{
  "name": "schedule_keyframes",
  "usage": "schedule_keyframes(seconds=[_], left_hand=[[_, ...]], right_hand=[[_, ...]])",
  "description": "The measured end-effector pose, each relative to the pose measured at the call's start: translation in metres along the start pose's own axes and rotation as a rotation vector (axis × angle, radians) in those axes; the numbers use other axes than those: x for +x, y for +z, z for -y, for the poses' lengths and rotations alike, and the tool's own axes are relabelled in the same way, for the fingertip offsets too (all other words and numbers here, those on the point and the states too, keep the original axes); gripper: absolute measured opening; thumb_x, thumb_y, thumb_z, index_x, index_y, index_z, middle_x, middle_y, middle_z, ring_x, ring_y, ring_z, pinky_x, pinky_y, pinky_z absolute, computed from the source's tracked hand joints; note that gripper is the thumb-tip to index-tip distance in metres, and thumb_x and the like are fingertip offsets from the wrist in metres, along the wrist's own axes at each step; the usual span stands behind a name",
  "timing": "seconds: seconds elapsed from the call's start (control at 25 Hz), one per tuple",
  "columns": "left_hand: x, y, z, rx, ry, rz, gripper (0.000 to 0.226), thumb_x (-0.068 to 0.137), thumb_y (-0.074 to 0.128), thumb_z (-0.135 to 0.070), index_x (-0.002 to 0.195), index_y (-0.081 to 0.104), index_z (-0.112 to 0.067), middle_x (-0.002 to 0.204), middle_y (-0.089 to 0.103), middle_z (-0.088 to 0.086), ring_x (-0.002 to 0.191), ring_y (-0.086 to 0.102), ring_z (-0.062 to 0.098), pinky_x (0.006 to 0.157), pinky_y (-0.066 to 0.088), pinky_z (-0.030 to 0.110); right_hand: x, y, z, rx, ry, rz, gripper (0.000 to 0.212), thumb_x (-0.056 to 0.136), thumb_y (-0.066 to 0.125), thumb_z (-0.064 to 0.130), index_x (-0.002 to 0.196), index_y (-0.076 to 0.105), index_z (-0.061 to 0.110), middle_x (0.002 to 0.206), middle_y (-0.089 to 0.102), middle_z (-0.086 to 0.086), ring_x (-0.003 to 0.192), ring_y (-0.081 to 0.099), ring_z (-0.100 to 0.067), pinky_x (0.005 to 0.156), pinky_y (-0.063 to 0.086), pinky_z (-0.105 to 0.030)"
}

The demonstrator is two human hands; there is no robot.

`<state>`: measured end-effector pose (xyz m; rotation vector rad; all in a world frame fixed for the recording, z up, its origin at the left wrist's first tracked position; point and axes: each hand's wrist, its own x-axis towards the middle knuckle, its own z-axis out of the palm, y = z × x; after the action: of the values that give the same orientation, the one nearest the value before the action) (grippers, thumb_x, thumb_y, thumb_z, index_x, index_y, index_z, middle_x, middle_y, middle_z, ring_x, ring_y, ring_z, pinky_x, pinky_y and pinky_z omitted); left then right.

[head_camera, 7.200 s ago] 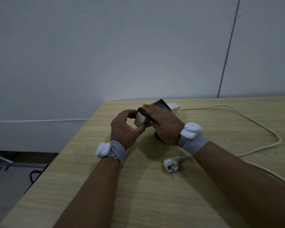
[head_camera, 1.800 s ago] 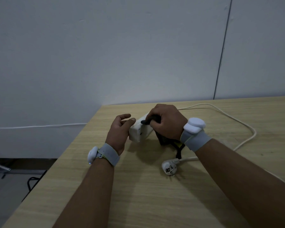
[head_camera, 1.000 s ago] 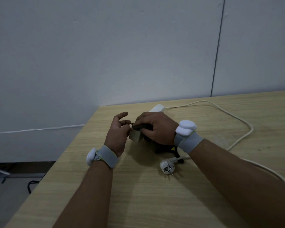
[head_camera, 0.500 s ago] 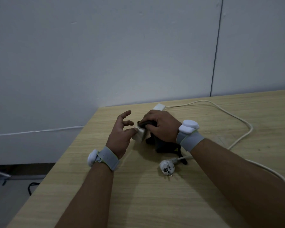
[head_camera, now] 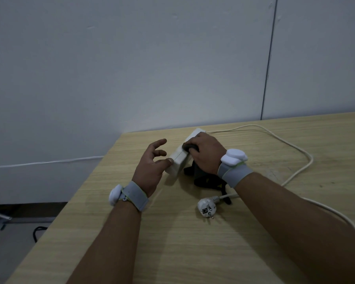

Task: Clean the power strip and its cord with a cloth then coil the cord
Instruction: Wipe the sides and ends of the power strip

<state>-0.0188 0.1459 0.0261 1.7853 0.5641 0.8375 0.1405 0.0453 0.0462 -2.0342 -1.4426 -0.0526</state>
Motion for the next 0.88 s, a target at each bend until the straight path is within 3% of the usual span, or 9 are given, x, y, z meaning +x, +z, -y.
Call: schedule_keyframes(seconds=[0.16,0.28,0.4,0.6,0.68,0.8,0.88], left_hand=[[0.003,-0.001,0.004,-0.108,-0.049,-0.013,0.048,0.086,0.064,-0.001,0.127,0.056,-0.026,0.102,0.051,0.006,0.088,0.051,0.017,0.081,0.045,0.037],[0.004,0.0,0.004,-0.173,-0.064,-0.015,0.045,0.088,0.061,0.001,0.125,0.056,-0.025,0.099,0.05,0.006,0.087,0.051,0.021,0.076,0.046,0.038],[0.005,0.001,0.004,-0.241,-0.093,-0.033,0.042,0.091,0.055,0.004,0.126,0.055,-0.018,0.094,0.05,0.007,0.082,0.052,0.021,0.071,0.048,0.032],[0.007,-0.008,0.002,-0.351,-0.141,-0.069,0.04,0.094,0.048,0.006,0.129,0.051,-0.013,0.09,0.051,0.011,0.083,0.052,0.024,0.073,0.048,0.037],[0.006,-0.008,0.001,-0.362,-0.156,-0.072,0.04,0.094,0.049,0.005,0.129,0.05,-0.013,0.09,0.05,0.01,0.084,0.053,0.024,0.073,0.049,0.037],[0.006,-0.007,-0.001,-0.385,-0.169,-0.074,0.039,0.094,0.049,0.004,0.129,0.05,-0.013,0.087,0.05,0.007,0.086,0.054,0.024,0.071,0.052,0.037],[0.006,-0.005,-0.001,-0.391,-0.172,-0.072,0.04,0.094,0.05,0.004,0.129,0.049,-0.013,0.087,0.049,0.008,0.087,0.054,0.025,0.07,0.052,0.037]], right_hand=[[0.003,-0.006,-0.007,-0.073,0.158,-0.022,0.027,0.091,0.046,0.021,0.106,0.067,0.012,0.11,0.062,-0.012,0.103,0.055,-0.03,0.087,0.044,-0.034],[0.002,-0.006,0.0,-0.07,0.205,-0.017,0.024,0.09,0.049,0.023,0.087,0.065,0.005,0.093,0.065,-0.014,0.089,0.057,-0.03,0.072,0.044,-0.031],[-0.003,-0.006,0.017,-0.08,0.086,0.005,0.021,0.087,0.051,0.024,0.079,0.06,0.006,0.086,0.064,-0.012,0.079,0.053,-0.027,0.066,0.035,-0.028],[-0.012,-0.009,0.03,0.005,-0.209,0.146,0.018,0.086,0.057,0.024,0.092,0.068,0.011,0.091,0.067,-0.006,0.081,0.058,-0.023,0.068,0.037,-0.026],[-0.008,-0.008,0.024,-0.024,-0.141,0.115,0.021,0.086,0.056,0.025,0.089,0.067,0.008,0.09,0.067,-0.008,0.083,0.059,-0.025,0.069,0.042,-0.029],[-0.002,-0.011,0.007,-0.137,0.137,-0.002,0.027,0.087,0.052,0.025,0.084,0.066,0.002,0.088,0.066,-0.016,0.085,0.059,-0.033,0.07,0.046,-0.034],[-0.002,-0.01,0.001,-0.115,0.2,0.018,0.029,0.088,0.051,0.023,0.087,0.068,0.001,0.092,0.067,-0.018,0.087,0.06,-0.034,0.072,0.048,-0.035]])
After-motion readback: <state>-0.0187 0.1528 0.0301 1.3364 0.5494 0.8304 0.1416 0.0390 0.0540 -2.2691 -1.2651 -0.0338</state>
